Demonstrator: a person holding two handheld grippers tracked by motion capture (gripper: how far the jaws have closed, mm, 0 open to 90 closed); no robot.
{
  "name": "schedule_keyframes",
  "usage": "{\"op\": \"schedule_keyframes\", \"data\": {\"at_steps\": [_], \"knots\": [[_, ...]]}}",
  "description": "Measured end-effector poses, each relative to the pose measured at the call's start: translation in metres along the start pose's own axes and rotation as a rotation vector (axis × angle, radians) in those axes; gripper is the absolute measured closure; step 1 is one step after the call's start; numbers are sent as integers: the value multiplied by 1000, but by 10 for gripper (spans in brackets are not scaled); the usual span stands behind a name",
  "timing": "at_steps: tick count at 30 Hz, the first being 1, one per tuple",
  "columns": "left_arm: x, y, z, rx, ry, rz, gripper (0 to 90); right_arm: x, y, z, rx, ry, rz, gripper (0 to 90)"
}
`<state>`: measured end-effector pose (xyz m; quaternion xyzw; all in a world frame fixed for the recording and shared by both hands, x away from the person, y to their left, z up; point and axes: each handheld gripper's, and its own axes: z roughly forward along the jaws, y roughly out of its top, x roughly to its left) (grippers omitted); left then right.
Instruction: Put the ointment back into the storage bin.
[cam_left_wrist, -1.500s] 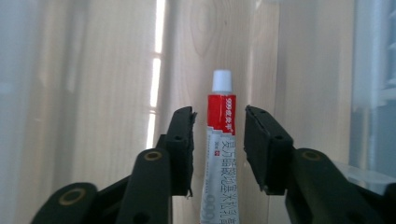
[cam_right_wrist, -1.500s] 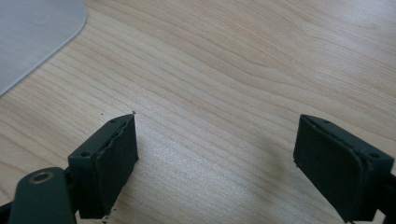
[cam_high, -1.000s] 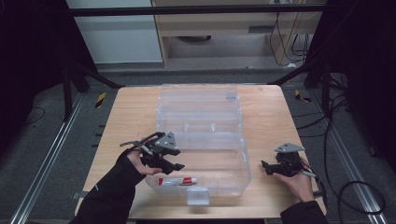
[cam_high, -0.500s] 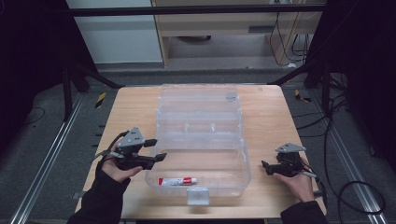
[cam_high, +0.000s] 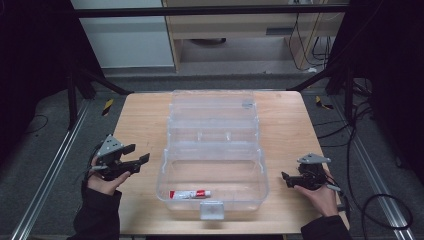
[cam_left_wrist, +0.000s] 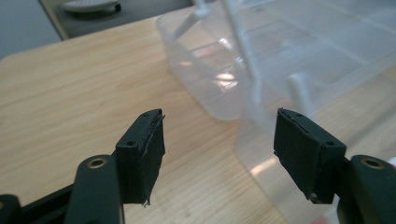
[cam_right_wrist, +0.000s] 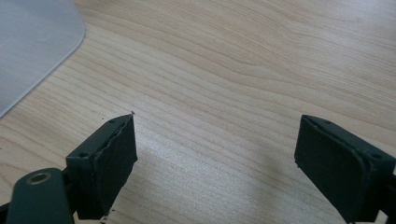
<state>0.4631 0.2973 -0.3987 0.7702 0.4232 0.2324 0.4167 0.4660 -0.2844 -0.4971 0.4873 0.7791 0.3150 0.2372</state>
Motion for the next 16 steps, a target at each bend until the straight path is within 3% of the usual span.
{"op": "schedule_keyframes", "data": {"at_steps": [12,16], "knots": [[30,-41,16,84,134,-103,353,-1,-2,-3,-10,-2,15,127],[35,-50,21,117,154,-118,354,-1,-2,-4,-13,-5,14,124]]}}
